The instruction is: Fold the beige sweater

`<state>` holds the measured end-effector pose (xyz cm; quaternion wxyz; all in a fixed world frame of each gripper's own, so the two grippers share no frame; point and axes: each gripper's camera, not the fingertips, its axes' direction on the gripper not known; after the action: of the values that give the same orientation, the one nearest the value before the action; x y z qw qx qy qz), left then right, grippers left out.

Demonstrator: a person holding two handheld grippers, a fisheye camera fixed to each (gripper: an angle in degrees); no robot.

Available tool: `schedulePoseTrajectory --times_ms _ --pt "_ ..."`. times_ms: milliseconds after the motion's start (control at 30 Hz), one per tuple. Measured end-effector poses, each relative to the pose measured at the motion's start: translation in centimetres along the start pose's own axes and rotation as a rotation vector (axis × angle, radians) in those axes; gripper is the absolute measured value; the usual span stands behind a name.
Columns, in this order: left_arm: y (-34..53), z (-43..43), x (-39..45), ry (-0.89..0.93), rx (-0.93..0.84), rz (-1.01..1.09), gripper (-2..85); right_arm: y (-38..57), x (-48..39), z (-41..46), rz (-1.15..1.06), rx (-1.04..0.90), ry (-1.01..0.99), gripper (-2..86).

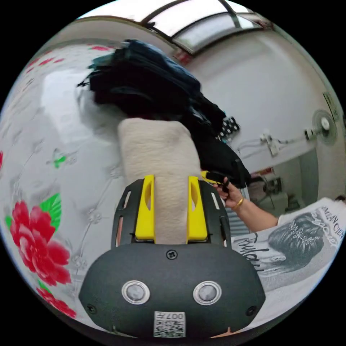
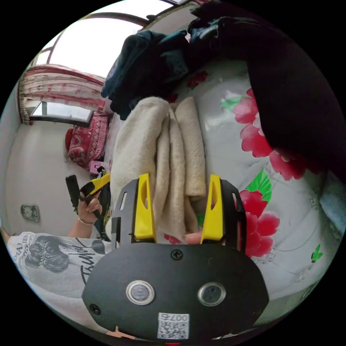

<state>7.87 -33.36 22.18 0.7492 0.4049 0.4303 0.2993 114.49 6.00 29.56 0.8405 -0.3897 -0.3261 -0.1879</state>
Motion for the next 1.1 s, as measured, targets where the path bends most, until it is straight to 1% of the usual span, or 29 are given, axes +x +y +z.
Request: schedulePoseTrajectory --times_ms 67,100,167,233,267,300,333,400,533,600,633,800,867,933,1000,1067,1100 --pt "0.3 -1.0 -3.1 -0.034 -0.003 -0.092 16.0 0.0 1.1 1.3 0.022 -0.044 -0.029 16.1" --pt "0.4 -1.5 -4.5 -0.027 0.015 -0.122 17.1 0.0 1.2 1.2 0.025 -0.031 -0.021 16.0" --pt "0.1 -1.0 -5.9 0.007 -0.006 -0.123 19.2 -0.2 1.5 1.5 0.000 -0.059 -0.046 15.0" --pt "-1.2 2.1 -7.2 0.079 -0.149 -0.116 21.5 -0.5 1.9 1.9 0.013 -0.090 -0.081 14.1" --pt "-1.5 3.0 -7.4 0.099 -0.181 -0.109 21.6 -0.6 2.2 2.1 0.008 -0.112 -0.095 13.5" --pt "-2.1 4.6 -8.1 0.158 -0.218 -0.106 21.7 -0.7 2.3 2.2 0.004 -0.123 -0.102 13.1" --pt "-2.5 5.9 -9.2 0.245 -0.239 -0.139 21.6 -0.8 2.8 2.4 0.007 -0.145 -0.123 12.4" --pt "-3.1 6.9 -10.4 0.313 -0.271 -0.174 21.0 -0.7 3.7 2.7 0.035 -0.162 -0.192 11.4" --pt "-4.5 5.5 -8.5 0.280 -0.303 -0.059 18.9 0.7 2.8 1.8 -0.024 -0.130 -0.157 9.5" --pt "-5.0 4.8 -7.0 0.301 -0.305 -0.014 18.6 1.8 1.9 1.1 -0.056 -0.109 -0.179 9.1" --pt "-5.4 4.4 -6.0 0.312 -0.316 0.014 18.6 2.8 1.5 0.5 -0.066 -0.093 -0.222 8.9" --pt "-8.1 4.3 -1.2 0.318 -0.422 0.188 18.4 8.6 1.6 -2.8 -0.004 0.033 -0.340 8.2" --pt "-9.3 4.9 0.7 0.359 -0.461 0.251 18.3 11.9 2.6 -5.1 0.054 0.134 -0.423 8.0" --pt "-11.7 6.4 3.2 0.432 -0.514 0.309 18.2 14.1 2.7 -7.3 0.071 0.225 -0.452 7.8" --pt "-14.7 7.9 6.3 0.475 -0.550 0.376 18.1 16.0 2.2 -10.0 0.058 0.329 -0.441 7.7" --pt "-18.5 9.4 11.2 0.499 -0.574 0.486 18.1 18.2 1.2 -14.1 0.040 0.497 -0.406 7.6" --pt "-21.2 10.6 15.2 0.507 -0.584 0.571 18.1 18.7 0.9 -15.1 0.035 0.544 -0.392 7.5"
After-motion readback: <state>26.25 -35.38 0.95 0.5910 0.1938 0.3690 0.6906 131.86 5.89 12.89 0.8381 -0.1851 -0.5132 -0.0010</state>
